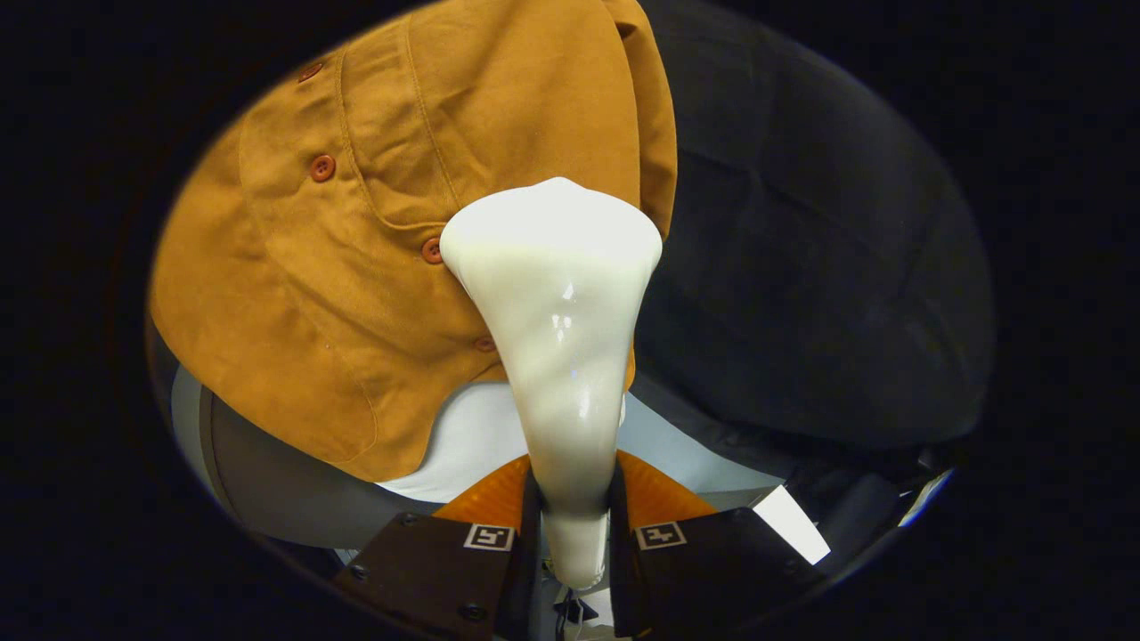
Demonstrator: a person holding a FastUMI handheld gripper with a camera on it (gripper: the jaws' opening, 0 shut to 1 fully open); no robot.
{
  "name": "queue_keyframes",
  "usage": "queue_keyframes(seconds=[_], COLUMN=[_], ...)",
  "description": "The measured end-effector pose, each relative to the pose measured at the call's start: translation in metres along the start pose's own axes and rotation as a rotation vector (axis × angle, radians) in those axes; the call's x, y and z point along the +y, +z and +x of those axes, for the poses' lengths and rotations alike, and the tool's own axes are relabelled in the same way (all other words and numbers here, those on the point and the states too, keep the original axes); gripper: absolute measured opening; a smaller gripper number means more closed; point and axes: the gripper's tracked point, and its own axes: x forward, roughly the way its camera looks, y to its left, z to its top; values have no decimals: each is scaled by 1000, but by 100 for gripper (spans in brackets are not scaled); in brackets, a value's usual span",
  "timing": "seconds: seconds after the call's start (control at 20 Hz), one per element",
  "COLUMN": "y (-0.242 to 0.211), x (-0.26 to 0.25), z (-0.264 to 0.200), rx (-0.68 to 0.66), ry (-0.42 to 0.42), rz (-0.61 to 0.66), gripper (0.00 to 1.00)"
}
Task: Iron the clothes twice with a garment steamer, once on the left side and once on the right side.
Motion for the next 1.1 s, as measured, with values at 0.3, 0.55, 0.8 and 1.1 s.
queue_keyframes(seconds=[0.3,0.55,0.8,1.1], y=[-8,15,26,39], x=[-3,10,35,103], z=[-23,-60,-96,-155], rx=[-34,-156,-299,-441], ry=[-36,-42,-15,86], rz=[17,11,5,-66], gripper=[34,34,34,34])
